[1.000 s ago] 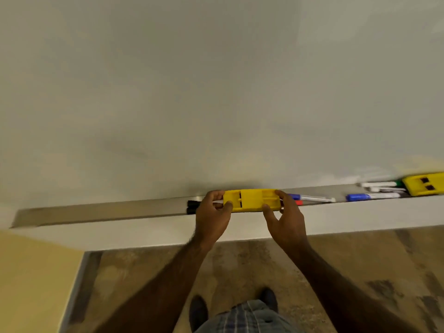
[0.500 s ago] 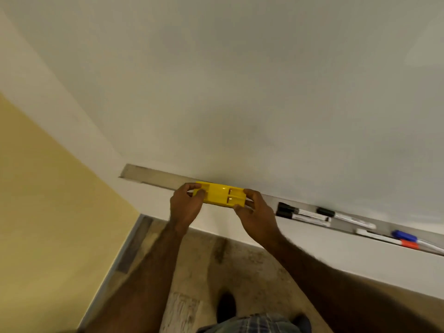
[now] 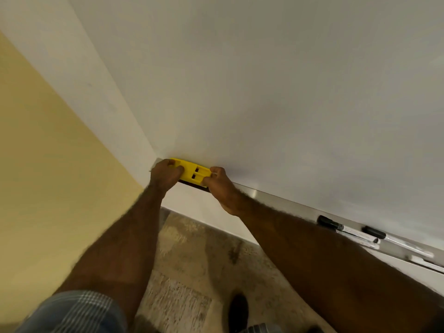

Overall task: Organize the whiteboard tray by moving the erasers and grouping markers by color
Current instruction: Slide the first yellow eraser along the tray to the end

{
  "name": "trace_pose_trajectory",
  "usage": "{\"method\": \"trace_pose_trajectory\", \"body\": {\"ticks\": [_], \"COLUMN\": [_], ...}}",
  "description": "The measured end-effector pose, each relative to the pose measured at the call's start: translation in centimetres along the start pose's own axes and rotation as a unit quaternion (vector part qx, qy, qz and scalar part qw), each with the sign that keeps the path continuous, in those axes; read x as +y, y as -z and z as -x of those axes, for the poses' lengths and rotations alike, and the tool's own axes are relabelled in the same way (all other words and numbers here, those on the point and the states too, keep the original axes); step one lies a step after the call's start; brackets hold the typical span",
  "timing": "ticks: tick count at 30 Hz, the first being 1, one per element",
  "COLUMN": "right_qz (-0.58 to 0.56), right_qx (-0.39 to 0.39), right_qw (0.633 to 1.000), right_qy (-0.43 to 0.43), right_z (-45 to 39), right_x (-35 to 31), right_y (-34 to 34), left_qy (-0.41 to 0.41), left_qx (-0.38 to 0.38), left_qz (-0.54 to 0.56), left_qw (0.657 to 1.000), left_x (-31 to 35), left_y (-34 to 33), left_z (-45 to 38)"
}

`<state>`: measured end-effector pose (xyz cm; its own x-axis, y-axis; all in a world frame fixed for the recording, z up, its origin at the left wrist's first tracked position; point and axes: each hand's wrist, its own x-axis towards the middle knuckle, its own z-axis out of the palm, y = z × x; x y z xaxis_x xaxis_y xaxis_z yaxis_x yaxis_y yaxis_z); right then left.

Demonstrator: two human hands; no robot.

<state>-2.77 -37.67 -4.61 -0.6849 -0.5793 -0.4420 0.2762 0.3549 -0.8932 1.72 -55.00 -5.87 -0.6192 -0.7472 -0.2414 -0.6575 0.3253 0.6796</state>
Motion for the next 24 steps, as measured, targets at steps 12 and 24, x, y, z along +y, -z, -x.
{"method": "trace_pose_trajectory", "body": {"ticks": [12, 24], "right_qz": [0.056, 0.101], "right_qx": [-0.008, 0.182], "right_qw": [0.998, 0.973], "right_qy": [0.008, 0.1], "right_z": [-0.2, 11.7], "right_x": [0.9, 7.8], "right_y": [0.5, 12.2], "left_qy": [-0.074, -0.142], "left_qx": [0.019, -0.021], "left_qz": [-0.079, 0.093], "left_qw": [0.994, 0.985], "left_x": [-0.9, 6.2], "left_y": [-1.2, -11.8], "left_z": [0.3, 17.6]}}
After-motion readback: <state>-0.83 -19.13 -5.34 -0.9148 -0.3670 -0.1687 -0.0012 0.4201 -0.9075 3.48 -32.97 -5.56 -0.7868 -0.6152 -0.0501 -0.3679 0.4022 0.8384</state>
